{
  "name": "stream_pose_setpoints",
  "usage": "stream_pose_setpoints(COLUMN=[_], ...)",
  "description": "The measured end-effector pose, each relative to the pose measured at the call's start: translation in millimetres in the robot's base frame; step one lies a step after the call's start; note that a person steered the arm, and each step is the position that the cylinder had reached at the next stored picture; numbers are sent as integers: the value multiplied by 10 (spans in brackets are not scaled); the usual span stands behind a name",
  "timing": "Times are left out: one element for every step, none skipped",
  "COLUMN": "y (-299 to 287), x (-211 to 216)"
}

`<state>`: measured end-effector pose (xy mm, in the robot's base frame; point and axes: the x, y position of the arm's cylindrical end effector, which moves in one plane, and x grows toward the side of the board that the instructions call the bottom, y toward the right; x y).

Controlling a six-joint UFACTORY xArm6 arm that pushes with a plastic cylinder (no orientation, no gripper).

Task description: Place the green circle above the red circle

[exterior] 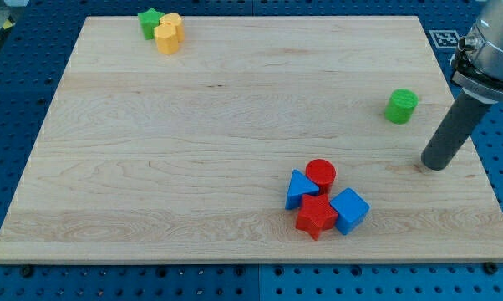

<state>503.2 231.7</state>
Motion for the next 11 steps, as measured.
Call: stream_pose_setpoints(y=[179, 185, 185, 20, -207, -275, -275, -363, -455, -563, -676], x=[-129, -655, -683, -689, -692, -798, -968, -1091, -1263, -1415, -1584])
